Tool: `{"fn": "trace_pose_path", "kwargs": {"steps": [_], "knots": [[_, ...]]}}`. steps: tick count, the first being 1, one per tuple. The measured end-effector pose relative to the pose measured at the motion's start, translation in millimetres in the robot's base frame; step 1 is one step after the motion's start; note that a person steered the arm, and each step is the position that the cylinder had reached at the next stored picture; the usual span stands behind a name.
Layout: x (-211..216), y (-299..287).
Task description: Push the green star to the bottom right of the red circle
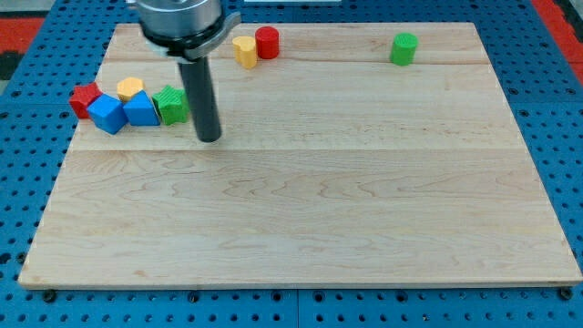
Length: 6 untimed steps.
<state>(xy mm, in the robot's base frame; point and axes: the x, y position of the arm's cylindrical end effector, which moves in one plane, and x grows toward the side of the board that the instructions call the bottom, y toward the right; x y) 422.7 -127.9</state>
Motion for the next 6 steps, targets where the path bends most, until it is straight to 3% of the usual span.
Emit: {"fn": "trace_pose_path", "kwargs": {"steps": [1, 2, 3, 4, 5, 6], "knots": [[-32.1, -46.2], [-76.6, -40.9], [-89.2, -35.2], [-104.5, -77.7], [-141.0, -78.3], [-108.3, -4.3]]}}
